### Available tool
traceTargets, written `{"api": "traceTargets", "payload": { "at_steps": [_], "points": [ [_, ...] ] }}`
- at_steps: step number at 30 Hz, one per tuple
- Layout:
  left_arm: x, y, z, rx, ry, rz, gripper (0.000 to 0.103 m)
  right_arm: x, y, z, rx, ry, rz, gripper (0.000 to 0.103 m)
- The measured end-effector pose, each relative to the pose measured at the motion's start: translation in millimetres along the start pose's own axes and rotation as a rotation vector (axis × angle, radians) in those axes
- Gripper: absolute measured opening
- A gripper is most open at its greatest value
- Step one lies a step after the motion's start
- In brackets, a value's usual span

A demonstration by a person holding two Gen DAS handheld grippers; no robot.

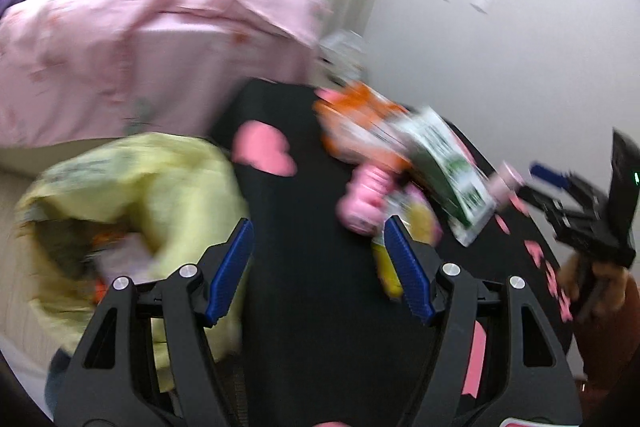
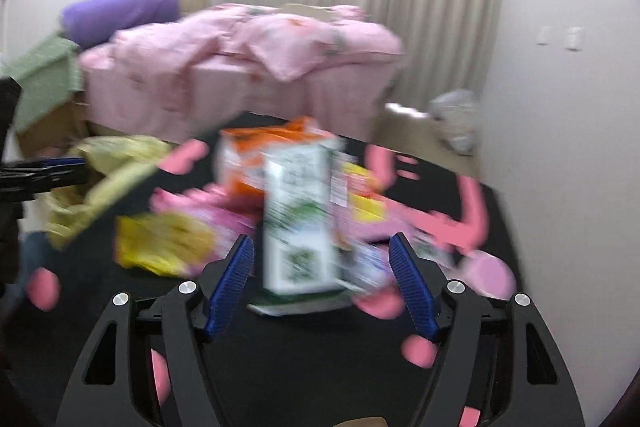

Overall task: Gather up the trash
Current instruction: 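Move both tools back toward the snack items on the table, then grasp the white milk carton with the right tool while the left grasps the silver-yellow wrapper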

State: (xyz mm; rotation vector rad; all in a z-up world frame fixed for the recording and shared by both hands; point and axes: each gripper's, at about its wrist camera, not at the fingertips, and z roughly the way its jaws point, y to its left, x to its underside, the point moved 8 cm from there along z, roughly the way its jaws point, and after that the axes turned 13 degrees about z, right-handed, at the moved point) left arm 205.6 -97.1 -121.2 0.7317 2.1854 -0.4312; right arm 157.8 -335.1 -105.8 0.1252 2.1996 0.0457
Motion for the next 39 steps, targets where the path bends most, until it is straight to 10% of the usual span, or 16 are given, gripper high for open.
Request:
{"api": "traceTargets", "payload": {
  "at_steps": [8,17,39],
  "points": [
    [4,-33,62,0.008,0.156,-0.013,0.063,41,-51,1,-0.002,0.061,0.113,0.067],
    [19,-47,60,0.055,0.193,-0.051,0.018,55,-47,13,-0.030,0.120,0.134,0.067],
    [43,-28,-8,-0.022,0.078,-0.061,0.046,-33,45,124,-0.049,0.233,-0.088,0.054]
  ]
}}
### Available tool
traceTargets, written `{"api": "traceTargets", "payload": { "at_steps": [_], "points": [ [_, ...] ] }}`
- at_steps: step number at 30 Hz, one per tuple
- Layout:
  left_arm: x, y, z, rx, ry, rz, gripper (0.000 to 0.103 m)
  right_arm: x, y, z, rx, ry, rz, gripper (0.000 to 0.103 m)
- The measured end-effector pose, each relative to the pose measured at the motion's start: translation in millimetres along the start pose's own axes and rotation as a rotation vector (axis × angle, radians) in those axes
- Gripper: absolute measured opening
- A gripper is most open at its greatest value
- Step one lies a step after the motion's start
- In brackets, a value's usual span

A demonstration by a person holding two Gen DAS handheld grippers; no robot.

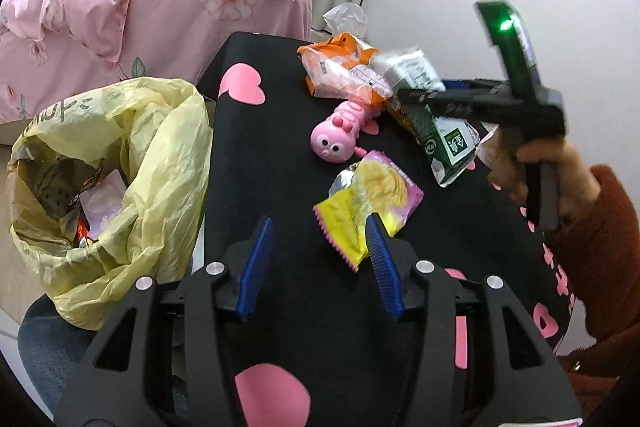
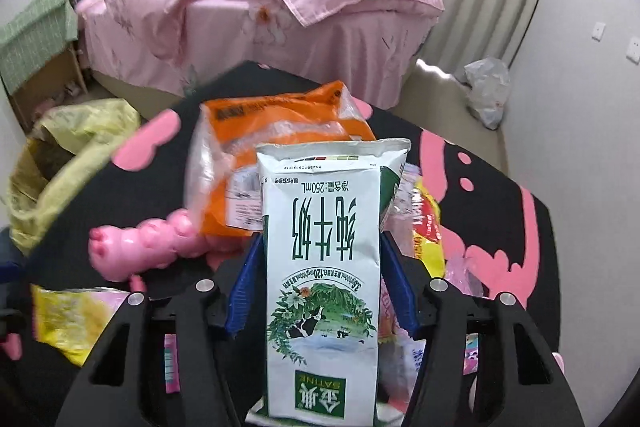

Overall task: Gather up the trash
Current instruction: 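Grasp the white milk carton with the right tool while the left grasps the silver-yellow wrapper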

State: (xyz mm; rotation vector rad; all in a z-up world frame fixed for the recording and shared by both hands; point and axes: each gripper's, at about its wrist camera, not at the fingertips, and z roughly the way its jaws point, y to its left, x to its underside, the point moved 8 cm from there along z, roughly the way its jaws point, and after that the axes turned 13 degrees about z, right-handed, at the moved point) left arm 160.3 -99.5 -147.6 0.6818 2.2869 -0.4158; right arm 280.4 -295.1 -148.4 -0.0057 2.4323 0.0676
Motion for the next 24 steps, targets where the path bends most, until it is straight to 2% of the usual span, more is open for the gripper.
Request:
{"api": "traceTargets", "payload": {
  "at_steps": [6,11,18,20,22,24],
  "points": [
    [0,-3,-2,0.030,-0.021,-0.014,0.048,4,-9,-60,-0.040,-0.109,0.031,0.053],
    [-6,-11,-2,0.067,-0.042,0.011,0.052,24,-27,-95,-0.089,-0.138,0.111,0.053],
    [-4,-5,26,0.075,0.040,-0.027,0.053,56,-55,-127,-0.080,-0.194,0.202,0.052],
    [-7,-9,30,0.097,0.045,-0.011,0.068,65,-60,-132,-0.088,-0.194,0.225,0.052],
    [-9,-19,37,0.146,0.078,0.017,0.070,72,-63,-135,-0.086,-0.190,0.225,0.052],
    [-10,-26,43,0.149,0.100,0.035,0.070,74,-64,-139,-0.074,-0.196,0.211,0.052]
  ]
}}
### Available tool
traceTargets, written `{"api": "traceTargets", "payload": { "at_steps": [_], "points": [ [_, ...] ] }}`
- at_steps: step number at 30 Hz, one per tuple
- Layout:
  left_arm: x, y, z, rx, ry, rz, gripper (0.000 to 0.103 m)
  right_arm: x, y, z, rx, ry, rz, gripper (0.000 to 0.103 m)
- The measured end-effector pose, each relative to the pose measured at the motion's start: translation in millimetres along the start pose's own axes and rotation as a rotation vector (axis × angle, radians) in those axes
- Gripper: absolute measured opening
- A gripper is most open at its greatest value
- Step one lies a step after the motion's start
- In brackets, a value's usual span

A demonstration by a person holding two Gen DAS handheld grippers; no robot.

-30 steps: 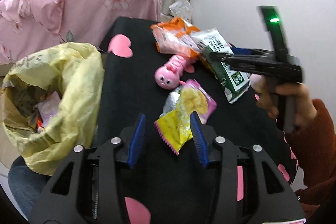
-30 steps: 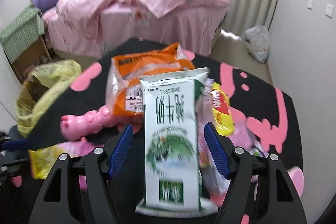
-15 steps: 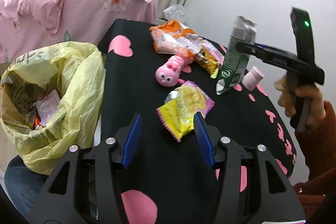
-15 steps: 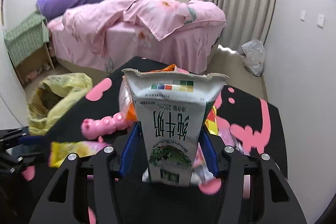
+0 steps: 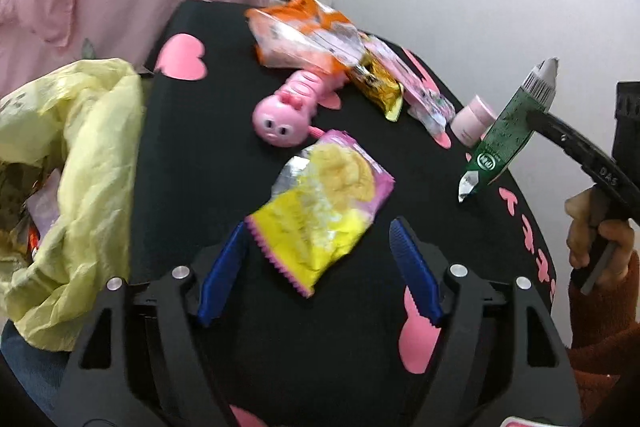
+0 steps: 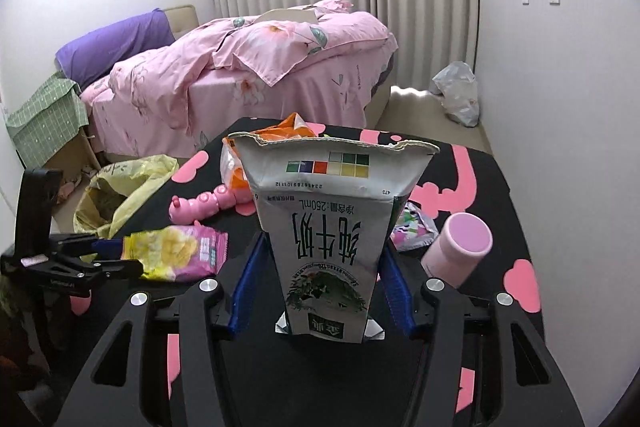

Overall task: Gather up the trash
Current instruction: 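Grasp the white milk carton with the right tool while the left grasps the silver-yellow wrapper, then carry both items over the yellow bag and open both tools to drop them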

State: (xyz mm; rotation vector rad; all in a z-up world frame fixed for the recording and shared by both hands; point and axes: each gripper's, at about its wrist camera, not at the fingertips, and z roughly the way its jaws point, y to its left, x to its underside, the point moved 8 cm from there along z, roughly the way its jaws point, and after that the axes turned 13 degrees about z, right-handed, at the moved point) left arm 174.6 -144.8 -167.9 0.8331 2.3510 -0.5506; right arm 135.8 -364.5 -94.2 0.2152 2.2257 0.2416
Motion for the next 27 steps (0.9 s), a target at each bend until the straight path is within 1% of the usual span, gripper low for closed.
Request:
{"api": "traceTargets", "payload": {
  "at_steps": [2,3,6,7,8,9,11,14,17,22,27],
  "points": [
    [-2,-1,5,-0.028,0.014,0.001,0.070,0,0,-3,-0.002,-0.006,-0.002,0.052],
    [-2,0,8,-0.047,0.022,-0.015,0.069,-1,0,-4,-0.005,-0.010,0.000,0.052],
    [-1,1,9,-0.061,0.031,-0.030,0.068,1,-1,-8,-0.013,-0.021,0.007,0.052],
    [0,0,9,-0.067,0.037,-0.023,0.065,1,-1,-9,-0.014,-0.021,0.008,0.052],
    [1,0,8,-0.075,0.044,-0.019,0.054,2,-1,-9,-0.015,-0.022,0.009,0.052],
    [2,0,8,-0.079,0.048,-0.020,0.047,3,-2,-9,-0.016,-0.022,0.011,0.052],
    [6,1,7,-0.072,0.055,-0.035,0.022,5,-1,-9,-0.021,-0.022,0.014,0.052],
    [9,-4,1,-0.052,0.036,-0.042,0.015,6,2,-10,-0.030,-0.021,0.013,0.052],
    [7,-11,-11,-0.060,-0.001,-0.024,0.013,6,7,-14,-0.039,-0.023,0.001,0.052],
    [-1,-18,-42,-0.123,-0.076,0.024,0.013,5,19,-23,-0.059,-0.037,-0.024,0.052],
    [-8,-17,-71,-0.154,-0.137,0.032,0.013,1,37,-31,-0.086,-0.043,-0.051,0.052]
  ]
}}
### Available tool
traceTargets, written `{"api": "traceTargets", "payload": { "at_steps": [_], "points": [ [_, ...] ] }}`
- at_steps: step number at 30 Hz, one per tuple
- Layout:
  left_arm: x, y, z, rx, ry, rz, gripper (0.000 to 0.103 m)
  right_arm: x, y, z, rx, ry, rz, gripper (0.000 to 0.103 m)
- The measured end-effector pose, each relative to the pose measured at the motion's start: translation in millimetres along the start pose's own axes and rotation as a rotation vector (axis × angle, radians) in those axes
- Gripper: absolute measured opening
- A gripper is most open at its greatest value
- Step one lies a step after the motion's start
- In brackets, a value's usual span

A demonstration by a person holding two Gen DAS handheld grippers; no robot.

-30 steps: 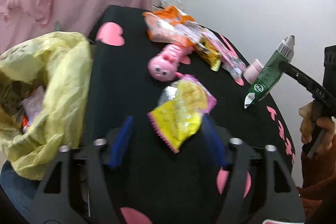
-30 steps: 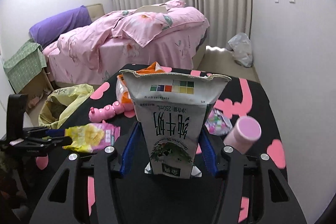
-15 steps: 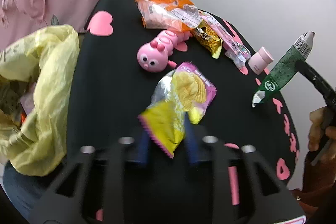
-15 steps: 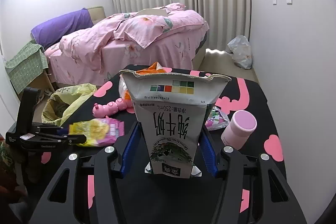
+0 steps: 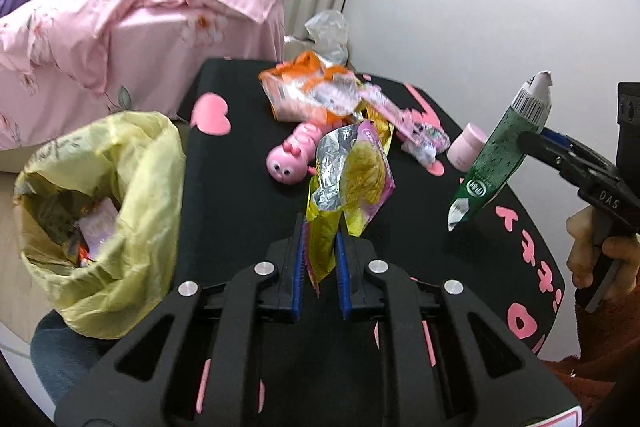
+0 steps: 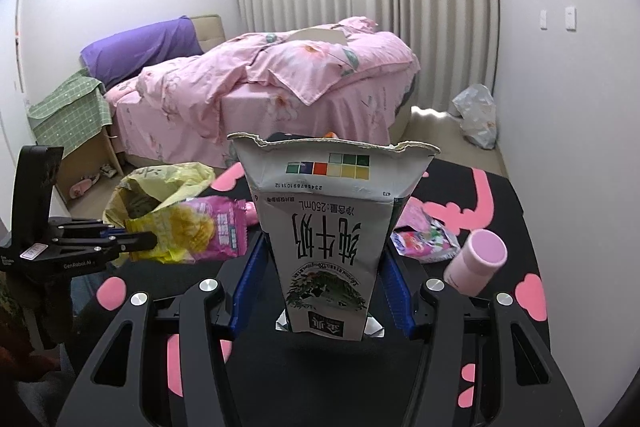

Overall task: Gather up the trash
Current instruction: 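Carry both items over the yellow bag and open both tools to drop them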

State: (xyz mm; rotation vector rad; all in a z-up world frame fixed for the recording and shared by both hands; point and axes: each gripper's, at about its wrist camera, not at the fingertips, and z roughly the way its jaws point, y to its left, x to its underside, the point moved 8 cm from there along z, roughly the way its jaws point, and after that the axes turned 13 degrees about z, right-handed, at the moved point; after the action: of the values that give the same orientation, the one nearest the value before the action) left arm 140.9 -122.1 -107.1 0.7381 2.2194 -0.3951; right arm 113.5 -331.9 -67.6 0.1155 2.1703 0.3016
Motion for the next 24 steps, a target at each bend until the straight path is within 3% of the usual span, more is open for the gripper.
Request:
{"api": "traceTargets", "payload": {
  "at_steps": [14,21,24],
  "points": [
    [2,69,-59,-0.112,-0.091,-0.130,0.013,-21,83,-2,-0.106,-0.015,-0.137,0.052],
    [13,128,-105,-0.301,-0.132,-0.168,0.013,-42,135,7,-0.191,-0.029,-0.199,0.052],
    [26,160,-117,-0.354,-0.125,-0.235,0.013,-55,162,16,-0.240,-0.040,-0.210,0.052]
  ]
}}
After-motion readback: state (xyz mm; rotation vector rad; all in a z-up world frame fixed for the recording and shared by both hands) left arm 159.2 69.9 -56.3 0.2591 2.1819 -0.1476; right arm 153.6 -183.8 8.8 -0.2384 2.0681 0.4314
